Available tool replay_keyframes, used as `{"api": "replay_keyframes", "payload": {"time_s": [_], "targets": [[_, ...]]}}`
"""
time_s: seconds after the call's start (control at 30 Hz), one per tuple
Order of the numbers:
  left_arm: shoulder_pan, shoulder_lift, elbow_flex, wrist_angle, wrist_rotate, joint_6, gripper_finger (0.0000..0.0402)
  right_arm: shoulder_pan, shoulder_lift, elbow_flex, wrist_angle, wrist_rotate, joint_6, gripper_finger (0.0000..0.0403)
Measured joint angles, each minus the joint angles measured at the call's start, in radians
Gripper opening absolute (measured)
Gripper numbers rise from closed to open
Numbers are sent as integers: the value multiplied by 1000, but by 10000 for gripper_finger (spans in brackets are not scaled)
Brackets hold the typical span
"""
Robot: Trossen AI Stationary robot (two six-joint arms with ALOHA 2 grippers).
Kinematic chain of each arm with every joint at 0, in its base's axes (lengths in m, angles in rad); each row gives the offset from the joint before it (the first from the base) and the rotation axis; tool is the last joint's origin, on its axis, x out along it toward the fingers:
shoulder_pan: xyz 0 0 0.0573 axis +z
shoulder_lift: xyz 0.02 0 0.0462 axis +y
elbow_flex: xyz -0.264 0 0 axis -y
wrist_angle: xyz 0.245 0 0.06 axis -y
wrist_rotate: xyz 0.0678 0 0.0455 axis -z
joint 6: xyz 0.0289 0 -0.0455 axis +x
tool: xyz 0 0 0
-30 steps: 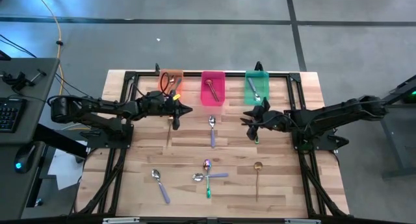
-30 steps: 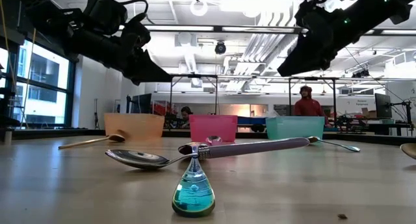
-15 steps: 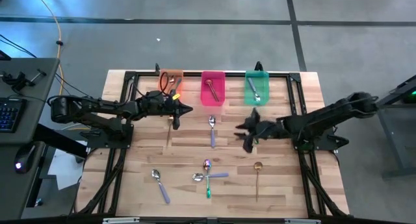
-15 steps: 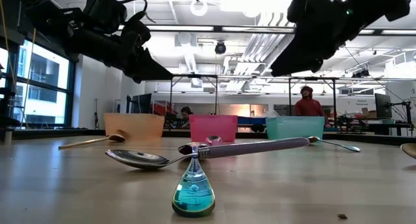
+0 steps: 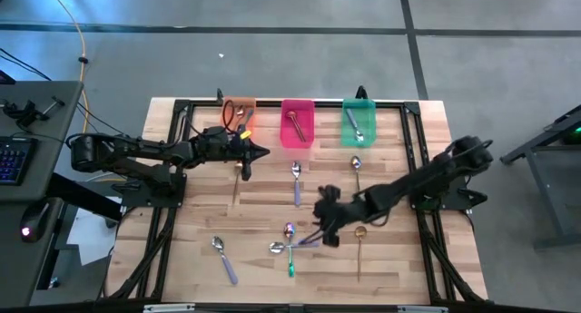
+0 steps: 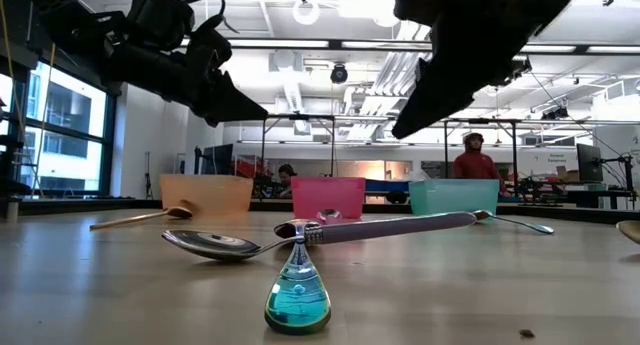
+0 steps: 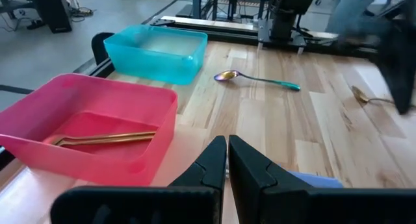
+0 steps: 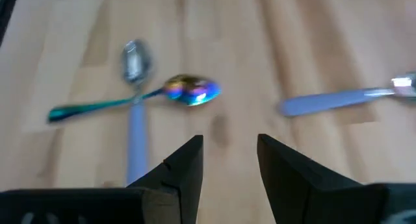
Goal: Sort silverware by color (type)
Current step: Put the middle bottom purple spoon into the green bin
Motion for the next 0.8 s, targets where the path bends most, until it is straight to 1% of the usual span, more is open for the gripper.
{"api": "replay_keyframes", "payload": {"time_s": [0.13,0.3,0.33,0.4,0.5,0.8], "targets": [[-8,0,0,5,0,3,7,46,105,126,-115,-5,0,142],[-18,0,0,7,0,20,7,68,216,253,-214,-8,18,183],[-19,0,0,7,0,20,7,68,234,269,-219,-23,18,192],[-22,0,0,11,0,21,7,68,262,292,-239,-57,18,206],[-28,0,0,9,0,21,7,68,291,313,-232,-111,17,215],[-64,0,0,7,0,21,7,73,357,317,-249,-118,25,212]]}}
